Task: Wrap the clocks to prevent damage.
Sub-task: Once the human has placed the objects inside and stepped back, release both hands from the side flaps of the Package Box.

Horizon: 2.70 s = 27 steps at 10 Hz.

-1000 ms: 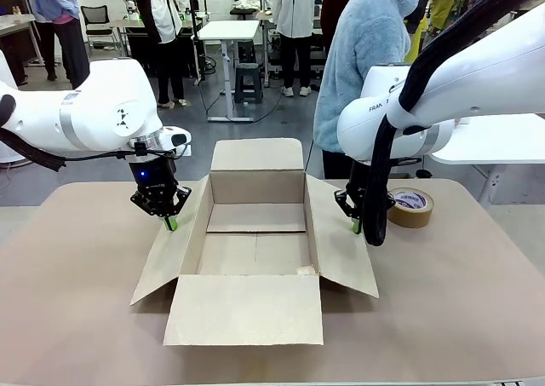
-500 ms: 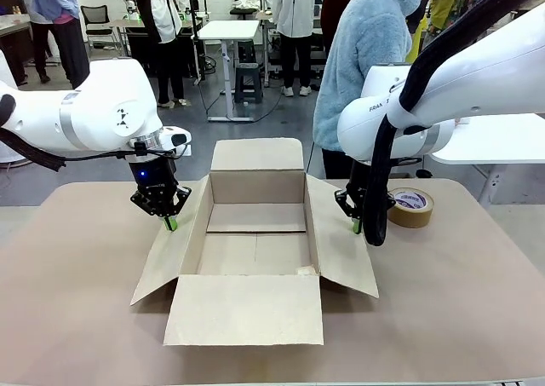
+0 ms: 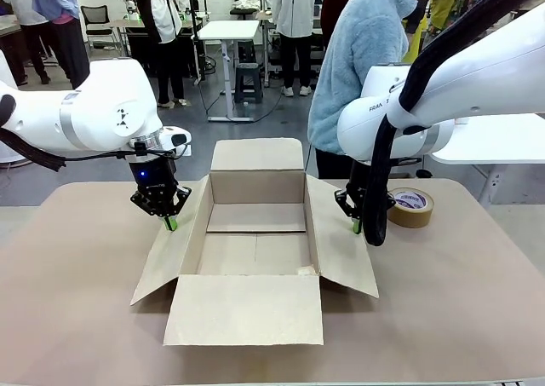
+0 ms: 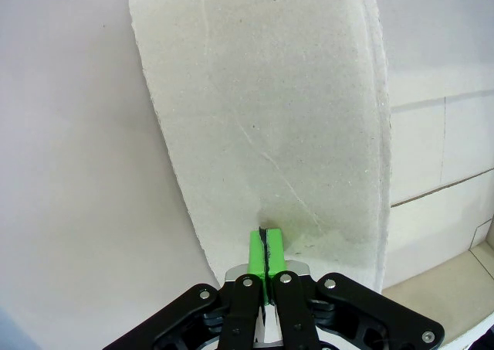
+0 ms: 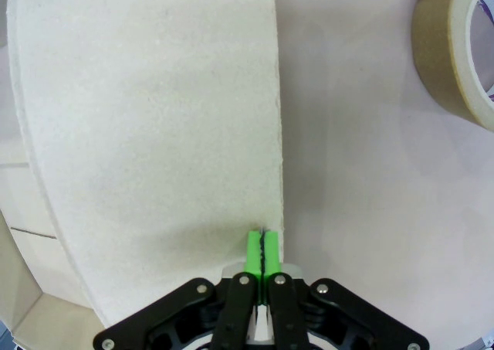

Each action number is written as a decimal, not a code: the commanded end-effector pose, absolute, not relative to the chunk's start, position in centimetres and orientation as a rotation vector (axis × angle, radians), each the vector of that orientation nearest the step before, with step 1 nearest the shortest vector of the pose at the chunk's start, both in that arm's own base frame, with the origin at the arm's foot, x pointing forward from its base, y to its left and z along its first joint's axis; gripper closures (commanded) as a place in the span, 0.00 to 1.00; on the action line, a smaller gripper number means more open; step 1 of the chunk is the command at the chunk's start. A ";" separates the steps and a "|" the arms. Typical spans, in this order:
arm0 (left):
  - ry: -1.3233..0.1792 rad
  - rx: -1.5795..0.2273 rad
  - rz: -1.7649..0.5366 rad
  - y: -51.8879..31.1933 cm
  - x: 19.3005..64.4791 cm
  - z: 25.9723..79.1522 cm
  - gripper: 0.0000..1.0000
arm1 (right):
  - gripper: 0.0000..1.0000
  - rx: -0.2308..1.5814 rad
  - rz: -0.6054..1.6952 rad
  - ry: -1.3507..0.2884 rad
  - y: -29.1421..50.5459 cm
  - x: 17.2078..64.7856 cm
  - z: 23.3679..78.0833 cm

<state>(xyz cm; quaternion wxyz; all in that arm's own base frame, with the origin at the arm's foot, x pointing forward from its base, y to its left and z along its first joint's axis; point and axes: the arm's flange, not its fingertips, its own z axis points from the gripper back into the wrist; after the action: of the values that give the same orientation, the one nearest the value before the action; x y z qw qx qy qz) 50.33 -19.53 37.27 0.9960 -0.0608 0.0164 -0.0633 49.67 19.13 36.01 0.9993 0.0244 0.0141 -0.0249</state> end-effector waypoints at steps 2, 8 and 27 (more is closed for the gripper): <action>0.037 -0.110 -0.134 -19.5 50.3 37.1 0.99 | 0.99 0.040 -0.040 0.024 19.0 49.6 35.9; 0.037 -0.110 -0.134 -19.5 50.3 37.1 0.99 | 0.99 0.040 -0.040 0.024 19.0 49.6 35.9; 0.037 -0.110 -0.134 -19.5 50.3 37.1 0.99 | 0.99 0.040 -0.040 0.024 19.0 49.6 35.9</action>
<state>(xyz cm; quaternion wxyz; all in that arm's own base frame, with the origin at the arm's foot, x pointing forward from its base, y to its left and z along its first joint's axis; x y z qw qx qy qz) 50.33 -19.53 37.27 0.9960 -0.0608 0.0164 -0.0633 49.67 19.13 36.01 0.9993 0.0244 0.0141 -0.0249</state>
